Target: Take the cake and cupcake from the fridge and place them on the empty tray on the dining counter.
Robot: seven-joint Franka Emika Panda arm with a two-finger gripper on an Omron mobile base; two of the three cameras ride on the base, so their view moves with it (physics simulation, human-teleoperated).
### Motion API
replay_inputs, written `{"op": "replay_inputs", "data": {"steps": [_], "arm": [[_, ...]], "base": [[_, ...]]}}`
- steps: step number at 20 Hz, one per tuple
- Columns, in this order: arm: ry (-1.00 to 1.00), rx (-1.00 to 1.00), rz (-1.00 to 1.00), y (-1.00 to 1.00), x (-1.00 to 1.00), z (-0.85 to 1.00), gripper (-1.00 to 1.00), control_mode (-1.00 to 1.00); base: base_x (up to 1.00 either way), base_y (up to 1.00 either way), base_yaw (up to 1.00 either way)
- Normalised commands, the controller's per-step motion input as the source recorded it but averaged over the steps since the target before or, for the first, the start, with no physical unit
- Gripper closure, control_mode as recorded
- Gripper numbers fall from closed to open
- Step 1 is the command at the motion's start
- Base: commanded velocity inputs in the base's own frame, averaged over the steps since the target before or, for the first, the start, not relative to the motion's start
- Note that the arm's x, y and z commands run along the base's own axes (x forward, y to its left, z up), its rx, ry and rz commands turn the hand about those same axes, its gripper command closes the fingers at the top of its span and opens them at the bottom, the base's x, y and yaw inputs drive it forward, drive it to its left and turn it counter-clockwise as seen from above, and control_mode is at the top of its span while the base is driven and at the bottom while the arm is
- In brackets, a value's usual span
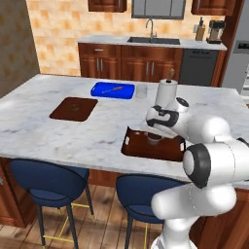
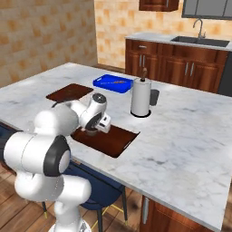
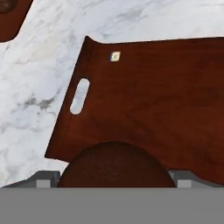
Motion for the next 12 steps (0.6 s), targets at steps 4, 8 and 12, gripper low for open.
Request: {"op": "replay_inputs", "data": {"steps": [4, 8, 12], "arm": [[0.09, 0.05, 0.0, 0.0, 0.77, -0.4, 1.0, -1.0], [0.15, 0.02, 0.0, 0.0, 0.51, -0.44, 1.0, -1.0], [0.18, 0.0, -0.01, 0.0, 0.47, -0.37, 1.0, -1.0]], "base": [[0.0, 0.0, 0.0], [0.0, 0.0, 0.0], [0.0, 0.0, 0.0]]}}
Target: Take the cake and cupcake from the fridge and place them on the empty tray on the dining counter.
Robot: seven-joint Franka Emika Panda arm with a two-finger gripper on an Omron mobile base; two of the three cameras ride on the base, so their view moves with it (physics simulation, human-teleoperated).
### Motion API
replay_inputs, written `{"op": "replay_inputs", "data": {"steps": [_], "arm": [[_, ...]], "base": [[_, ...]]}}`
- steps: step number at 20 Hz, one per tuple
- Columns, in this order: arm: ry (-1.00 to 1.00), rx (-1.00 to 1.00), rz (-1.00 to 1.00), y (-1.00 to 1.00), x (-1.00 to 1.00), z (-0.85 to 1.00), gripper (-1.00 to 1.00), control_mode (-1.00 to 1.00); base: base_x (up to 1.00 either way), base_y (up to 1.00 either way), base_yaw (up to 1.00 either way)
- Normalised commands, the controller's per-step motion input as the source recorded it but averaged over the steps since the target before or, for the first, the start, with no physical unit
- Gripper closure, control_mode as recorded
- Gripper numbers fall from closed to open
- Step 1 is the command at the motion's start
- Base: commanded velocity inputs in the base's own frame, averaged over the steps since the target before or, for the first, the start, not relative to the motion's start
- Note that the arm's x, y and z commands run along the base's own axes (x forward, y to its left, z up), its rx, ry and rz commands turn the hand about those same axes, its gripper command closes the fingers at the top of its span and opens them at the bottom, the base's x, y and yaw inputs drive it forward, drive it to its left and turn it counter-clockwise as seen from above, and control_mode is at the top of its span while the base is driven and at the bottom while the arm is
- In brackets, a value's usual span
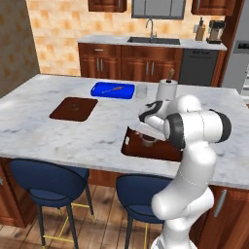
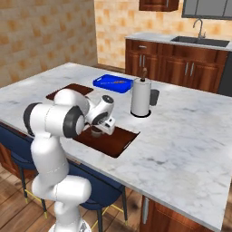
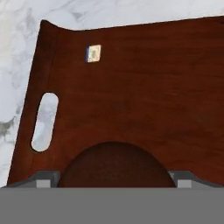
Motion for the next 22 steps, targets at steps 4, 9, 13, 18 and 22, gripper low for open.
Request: {"op": "replay_inputs", "data": {"steps": [4, 9, 13, 18, 22], "arm": [[0.16, 0.0, -0.01, 0.0, 0.49, -0.39, 1.0, -1.0], [0.07, 0.0, -0.01, 0.05, 0.33, -0.44, -1.0, -1.0], [-0.05, 0.0, 0.0, 0.04, -0.11, -0.01, -1.0, -1.0], [-0.22, 0.0, 0.0, 0.16, -0.53, 0.04, -1.0, -1.0], [-0.28, -0.04, 0.0, 0.22, -0.2, 0.04, -1.0, -1.0]], "base": [[0.0, 0.0, 0.0], [0.0, 0.0, 0.0], [0.0, 0.0, 0.0], [0.0, 0.0, 0.0], [0.0, 0.0, 0.0]]}}
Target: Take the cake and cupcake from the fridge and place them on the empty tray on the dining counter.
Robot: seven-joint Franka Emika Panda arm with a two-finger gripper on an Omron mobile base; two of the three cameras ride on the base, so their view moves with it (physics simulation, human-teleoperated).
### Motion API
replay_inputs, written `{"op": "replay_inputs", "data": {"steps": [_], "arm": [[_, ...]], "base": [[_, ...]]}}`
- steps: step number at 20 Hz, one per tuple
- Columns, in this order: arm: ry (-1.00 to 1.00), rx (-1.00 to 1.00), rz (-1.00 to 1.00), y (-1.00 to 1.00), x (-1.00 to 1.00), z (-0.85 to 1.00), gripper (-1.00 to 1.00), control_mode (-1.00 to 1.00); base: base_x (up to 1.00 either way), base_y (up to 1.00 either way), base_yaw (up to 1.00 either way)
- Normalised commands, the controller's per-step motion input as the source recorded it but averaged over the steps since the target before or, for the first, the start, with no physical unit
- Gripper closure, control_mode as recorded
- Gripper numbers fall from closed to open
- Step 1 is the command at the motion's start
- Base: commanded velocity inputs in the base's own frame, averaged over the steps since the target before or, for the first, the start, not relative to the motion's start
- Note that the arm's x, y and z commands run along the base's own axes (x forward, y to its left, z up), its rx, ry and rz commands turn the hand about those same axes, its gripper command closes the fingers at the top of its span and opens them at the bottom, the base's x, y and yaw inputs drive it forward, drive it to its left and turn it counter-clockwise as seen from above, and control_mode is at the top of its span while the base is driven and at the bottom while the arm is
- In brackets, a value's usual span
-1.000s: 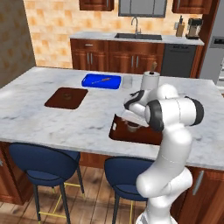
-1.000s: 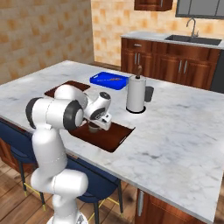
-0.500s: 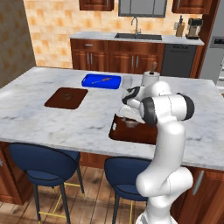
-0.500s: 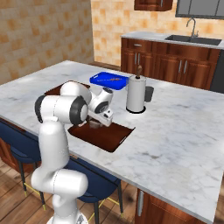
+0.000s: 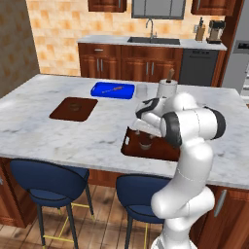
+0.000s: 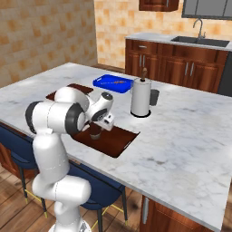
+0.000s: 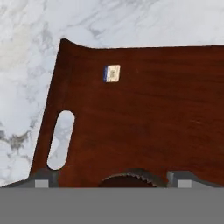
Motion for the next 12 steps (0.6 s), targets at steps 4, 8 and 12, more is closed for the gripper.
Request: {"op": "replay_inputs", "data": {"steps": [4, 8, 12], "arm": [[-0.3, -0.08, 0.0, -0.04, -0.01, 0.14, -1.0, -1.0], [-0.21, -0.03, -0.01, -0.24, -0.01, 0.8, -1.0, -1.0], [0.17, 0.0, -0.06, -0.04, -0.3, 1.0, -1.0, -1.0]], "base": [[0.0, 0.0, 0.0], [0.0, 0.0, 0.0], [0.0, 0.0, 0.0]]}}
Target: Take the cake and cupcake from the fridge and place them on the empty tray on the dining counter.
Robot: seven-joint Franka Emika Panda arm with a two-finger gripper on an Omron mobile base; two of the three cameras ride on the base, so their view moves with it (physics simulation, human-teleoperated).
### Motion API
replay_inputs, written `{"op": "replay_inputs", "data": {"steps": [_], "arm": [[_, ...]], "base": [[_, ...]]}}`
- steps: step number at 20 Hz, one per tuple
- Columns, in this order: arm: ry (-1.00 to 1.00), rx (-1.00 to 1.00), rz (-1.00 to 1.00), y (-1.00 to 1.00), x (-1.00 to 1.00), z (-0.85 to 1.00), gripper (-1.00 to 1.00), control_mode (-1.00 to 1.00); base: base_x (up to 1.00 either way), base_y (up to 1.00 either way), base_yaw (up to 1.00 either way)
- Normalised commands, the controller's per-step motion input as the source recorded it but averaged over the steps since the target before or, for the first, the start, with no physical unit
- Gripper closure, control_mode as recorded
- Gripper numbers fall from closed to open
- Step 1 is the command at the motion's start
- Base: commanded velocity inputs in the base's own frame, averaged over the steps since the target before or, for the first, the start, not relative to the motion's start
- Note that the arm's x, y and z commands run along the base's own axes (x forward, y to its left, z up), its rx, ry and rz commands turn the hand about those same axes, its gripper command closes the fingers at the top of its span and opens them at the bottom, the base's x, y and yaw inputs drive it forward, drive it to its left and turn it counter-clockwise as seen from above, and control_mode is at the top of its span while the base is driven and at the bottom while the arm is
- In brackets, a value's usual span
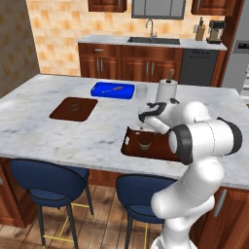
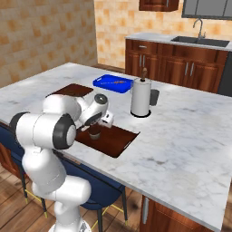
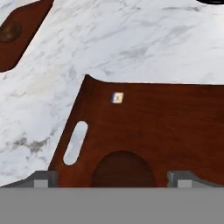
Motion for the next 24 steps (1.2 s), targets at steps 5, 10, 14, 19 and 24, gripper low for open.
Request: {"op": "replay_inputs", "data": {"steps": [5, 10, 14, 19, 24], "arm": [[0.41, 0.0, -0.03, -0.22, -0.8, 1.0, -1.0, -1.0], [0.07, -0.09, 0.0, -0.58, -1.0, 0.88, -1.0, -1.0], [-0.48, -0.17, 0.0, -0.16, -1.0, 0.52, -1.0, -1.0], [-0.44, -0.11, 0.0, 0.12, -1.0, 0.62, -1.0, -1.0], [-0.2, -0.08, -0.05, 0.09, -0.77, 0.74, -1.0, -1.0]], "base": [[0.0, 0.0, 0.0], [0.0, 0.0, 0.0], [0.0, 0.0, 0.0], [0.0, 0.0, 0.0], [0.0, 0.0, 0.0]]}}
